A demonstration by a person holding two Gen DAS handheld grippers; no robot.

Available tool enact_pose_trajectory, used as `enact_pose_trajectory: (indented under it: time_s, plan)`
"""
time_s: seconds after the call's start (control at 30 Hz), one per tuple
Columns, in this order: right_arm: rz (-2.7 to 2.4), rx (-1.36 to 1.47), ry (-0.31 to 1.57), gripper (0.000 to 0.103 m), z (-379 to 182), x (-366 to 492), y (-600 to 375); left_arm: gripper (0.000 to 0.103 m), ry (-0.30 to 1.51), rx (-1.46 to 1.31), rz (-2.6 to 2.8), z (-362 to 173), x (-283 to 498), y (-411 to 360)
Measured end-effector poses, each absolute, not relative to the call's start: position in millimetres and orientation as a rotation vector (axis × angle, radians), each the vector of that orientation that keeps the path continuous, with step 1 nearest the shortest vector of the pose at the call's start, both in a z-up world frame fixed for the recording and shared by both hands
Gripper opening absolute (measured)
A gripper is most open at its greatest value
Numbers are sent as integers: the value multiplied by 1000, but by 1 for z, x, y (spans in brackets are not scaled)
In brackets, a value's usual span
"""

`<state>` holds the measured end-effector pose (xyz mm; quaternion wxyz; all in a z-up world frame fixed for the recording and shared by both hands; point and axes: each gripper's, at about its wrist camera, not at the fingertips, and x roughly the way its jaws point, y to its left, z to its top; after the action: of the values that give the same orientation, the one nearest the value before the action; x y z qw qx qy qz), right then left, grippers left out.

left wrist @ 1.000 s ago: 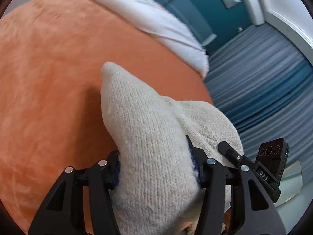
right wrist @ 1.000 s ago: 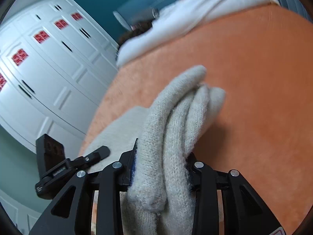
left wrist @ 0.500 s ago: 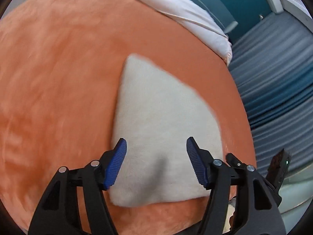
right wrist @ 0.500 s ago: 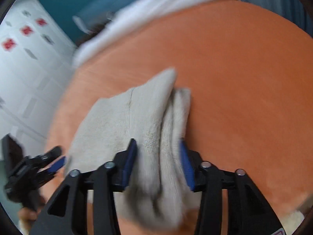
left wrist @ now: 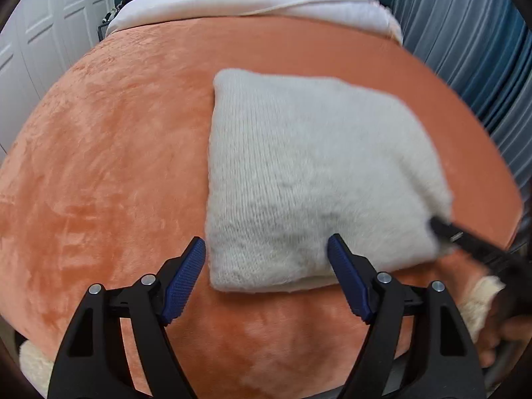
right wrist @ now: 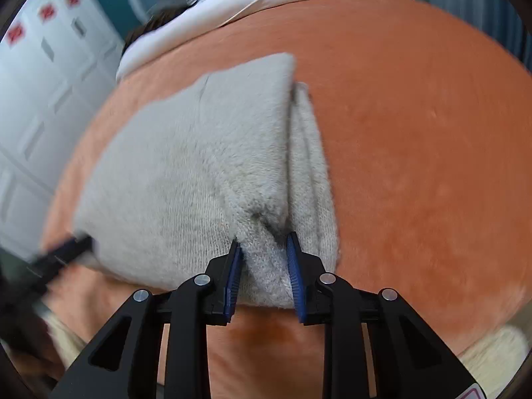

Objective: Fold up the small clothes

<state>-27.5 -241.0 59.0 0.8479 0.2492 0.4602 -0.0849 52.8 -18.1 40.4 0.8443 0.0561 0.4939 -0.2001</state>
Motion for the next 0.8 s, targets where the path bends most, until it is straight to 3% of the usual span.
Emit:
enact_pose_trajectory:
  time_s: [0.13, 0.3, 0.53, 0.73, 0.8]
  plan:
    - [-197, 426, 896, 22, 88, -32, -231, 75, 1073, 92, -396, 32, 55, -12]
    - [-267, 337, 1020, 22, 48, -12, -234, 77, 1079, 112, -372, 33, 53, -16]
    - [-257, 321, 909, 23, 97, -20, -218, 85, 1038, 192, -319, 45, 37, -20]
    - [-301, 231, 1069, 26, 45, -2, -218, 87, 1015, 235, -272, 50, 30, -24]
    - [-309, 257, 1046, 27, 53, -6, -218, 90, 1002, 259, -248, 53, 27, -25]
